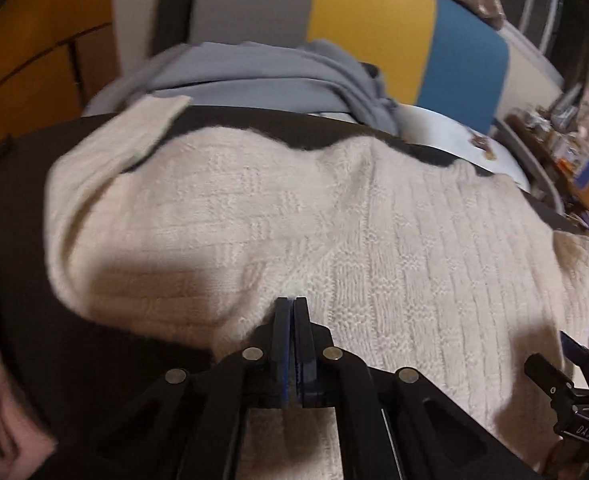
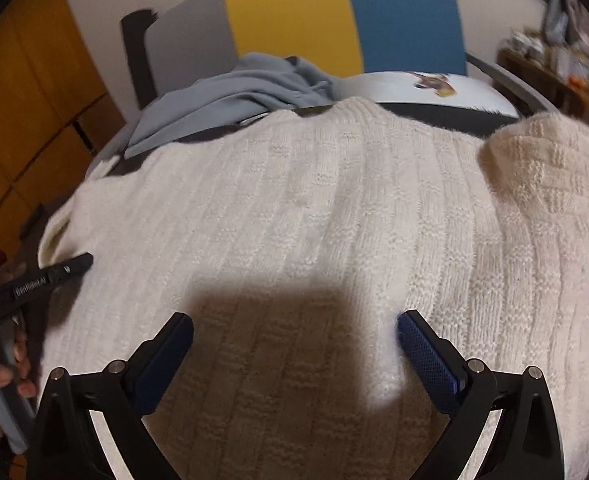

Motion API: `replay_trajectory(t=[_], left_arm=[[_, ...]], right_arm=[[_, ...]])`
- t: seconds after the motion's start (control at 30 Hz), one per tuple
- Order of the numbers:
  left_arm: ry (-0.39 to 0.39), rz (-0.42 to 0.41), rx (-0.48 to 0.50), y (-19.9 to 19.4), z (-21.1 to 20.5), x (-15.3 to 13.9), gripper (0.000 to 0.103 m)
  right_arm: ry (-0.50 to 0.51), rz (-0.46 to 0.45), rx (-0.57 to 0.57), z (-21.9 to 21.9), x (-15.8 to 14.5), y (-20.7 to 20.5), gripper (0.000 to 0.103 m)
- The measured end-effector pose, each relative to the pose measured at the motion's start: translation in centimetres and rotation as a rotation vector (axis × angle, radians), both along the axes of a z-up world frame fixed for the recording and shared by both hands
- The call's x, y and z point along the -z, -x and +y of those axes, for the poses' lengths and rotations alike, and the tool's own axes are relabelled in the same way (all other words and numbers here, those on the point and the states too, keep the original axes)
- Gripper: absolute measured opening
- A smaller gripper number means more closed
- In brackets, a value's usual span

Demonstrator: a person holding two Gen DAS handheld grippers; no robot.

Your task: Fold clothes

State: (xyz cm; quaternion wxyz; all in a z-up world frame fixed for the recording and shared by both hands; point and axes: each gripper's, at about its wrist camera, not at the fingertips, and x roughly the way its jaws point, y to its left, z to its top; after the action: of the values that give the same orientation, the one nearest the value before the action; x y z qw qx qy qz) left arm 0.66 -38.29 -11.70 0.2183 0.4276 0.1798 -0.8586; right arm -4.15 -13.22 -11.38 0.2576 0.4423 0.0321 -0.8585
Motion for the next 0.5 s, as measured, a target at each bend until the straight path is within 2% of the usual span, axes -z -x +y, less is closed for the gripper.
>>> replay_trajectory(t=[0.03,0.07,0.17,0.27,0.4,0.5], left_arm=[[0.015,0.018,-0.030,-0.7,0.3,-0.7,0.007],[0.030,0.036,-0.060,-1.4,0.5,-1.4,0.015],[0.031,0.104,-0.005,-1.8,3.3,-2.7,0.017],[-0.009,0.183,0.078,-1.5,6.3,-3.1,0.019],[-0.058,0.164,0.215,1.4,9.4,-1.9,0.020],[-0.074,0.120,0.240,2.9,9.6,0.1,0.020]], right_arm=[[-0.023,0.006,0.001,-0.9,-0.1,-0.3,0.103],[-0.037,0.008,0.005,-1.6,-0.3,-0.5,0.103],[-0.025,0.013,-0.036,-2.6,-0.5,-0.8,0.103],[0.088,-0.026,-0.078,-1.1,-1.1,-0.6,0.103],[0.197,-0.063,-0.083,4.3,-2.4,-1.1,0.103],[0.069,0.048,-0.070,9.6,-3.5,-0.9,0.103]])
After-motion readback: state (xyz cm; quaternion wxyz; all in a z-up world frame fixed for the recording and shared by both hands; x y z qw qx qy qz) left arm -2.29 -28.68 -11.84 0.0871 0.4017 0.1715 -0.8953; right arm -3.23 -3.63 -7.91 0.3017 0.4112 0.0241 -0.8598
